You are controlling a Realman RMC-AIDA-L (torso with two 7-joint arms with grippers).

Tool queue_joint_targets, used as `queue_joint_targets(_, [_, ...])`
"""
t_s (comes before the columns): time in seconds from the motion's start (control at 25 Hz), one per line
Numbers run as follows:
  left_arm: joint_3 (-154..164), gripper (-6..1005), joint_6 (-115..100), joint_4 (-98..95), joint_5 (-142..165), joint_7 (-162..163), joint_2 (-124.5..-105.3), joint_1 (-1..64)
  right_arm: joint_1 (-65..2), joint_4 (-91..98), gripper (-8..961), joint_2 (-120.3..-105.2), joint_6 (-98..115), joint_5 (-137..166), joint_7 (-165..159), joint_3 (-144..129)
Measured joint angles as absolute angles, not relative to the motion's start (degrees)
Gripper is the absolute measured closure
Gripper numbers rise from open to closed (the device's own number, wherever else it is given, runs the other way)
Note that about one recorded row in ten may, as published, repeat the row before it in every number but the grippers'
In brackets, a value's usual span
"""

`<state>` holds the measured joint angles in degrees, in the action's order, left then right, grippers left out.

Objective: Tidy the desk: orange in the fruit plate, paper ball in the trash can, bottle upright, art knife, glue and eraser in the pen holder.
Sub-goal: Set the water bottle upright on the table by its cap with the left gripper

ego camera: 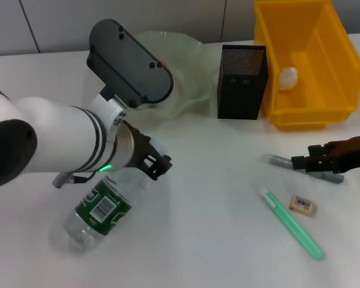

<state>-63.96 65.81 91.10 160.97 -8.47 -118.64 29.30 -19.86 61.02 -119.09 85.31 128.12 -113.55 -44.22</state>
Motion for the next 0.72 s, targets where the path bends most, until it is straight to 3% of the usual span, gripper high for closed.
queue_joint_targets(0.72, [-68.1,551,68.2,99.7,161.5,-10.1,-118.56,25.2,-20.1,61.3,299,-119.00,85.2,127.4,-113.5,-44.2])
